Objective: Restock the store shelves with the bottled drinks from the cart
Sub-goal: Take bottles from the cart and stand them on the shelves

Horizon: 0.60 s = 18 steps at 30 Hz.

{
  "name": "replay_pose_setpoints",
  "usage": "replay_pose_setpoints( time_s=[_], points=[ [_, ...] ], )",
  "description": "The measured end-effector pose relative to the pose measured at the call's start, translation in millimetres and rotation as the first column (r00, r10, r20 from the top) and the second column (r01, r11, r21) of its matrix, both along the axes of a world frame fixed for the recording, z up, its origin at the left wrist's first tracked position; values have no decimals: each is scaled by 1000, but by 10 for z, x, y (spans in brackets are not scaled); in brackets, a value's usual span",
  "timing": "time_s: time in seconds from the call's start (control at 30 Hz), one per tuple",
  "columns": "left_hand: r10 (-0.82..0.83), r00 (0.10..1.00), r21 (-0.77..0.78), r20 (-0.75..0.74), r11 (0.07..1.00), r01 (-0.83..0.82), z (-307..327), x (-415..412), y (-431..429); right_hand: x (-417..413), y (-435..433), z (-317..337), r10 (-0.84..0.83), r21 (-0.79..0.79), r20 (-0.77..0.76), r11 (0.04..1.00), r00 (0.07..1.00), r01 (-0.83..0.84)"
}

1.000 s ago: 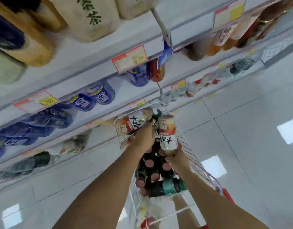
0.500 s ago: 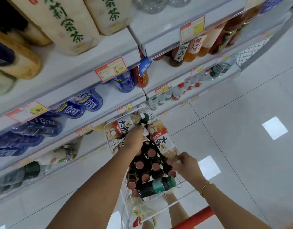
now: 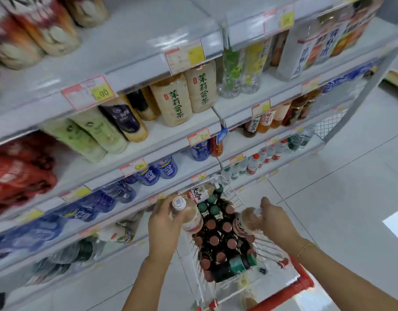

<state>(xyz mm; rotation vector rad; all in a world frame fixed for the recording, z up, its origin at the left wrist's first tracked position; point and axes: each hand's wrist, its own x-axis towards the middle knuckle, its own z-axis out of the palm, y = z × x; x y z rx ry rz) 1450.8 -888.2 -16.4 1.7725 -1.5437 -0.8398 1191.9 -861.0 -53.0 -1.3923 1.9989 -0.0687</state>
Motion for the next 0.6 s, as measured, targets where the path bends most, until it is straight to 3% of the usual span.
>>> replay_pose_setpoints(
  time_s=[0.2, 0.3, 0.4, 0.5, 0.6],
  points=[
    [82, 996, -327, -46, 940, -92, 1443, 200, 50, 124, -102, 1424, 113, -430, 53, 899, 992, -79],
    [82, 995, -550, -51, 830, -96, 2164, 345, 49, 204, -197, 2265, 139, -642, 34, 762, 990, -84],
    [119, 993, -750, -26, 654, -98, 2735, 502, -31, 300, -248, 2959, 106, -820, 43, 572, 993, -26],
    [150, 985, -824, -81, 545, -151, 3124, 591, -231, 462, -461, 3431, 88, -922, 73, 387, 993, 34],
    [174, 979, -818, -103, 545, -183, 3334, 611, -521, 647, -881, 3688, 137, -942, 18, 336, 990, -29]
  ],
)
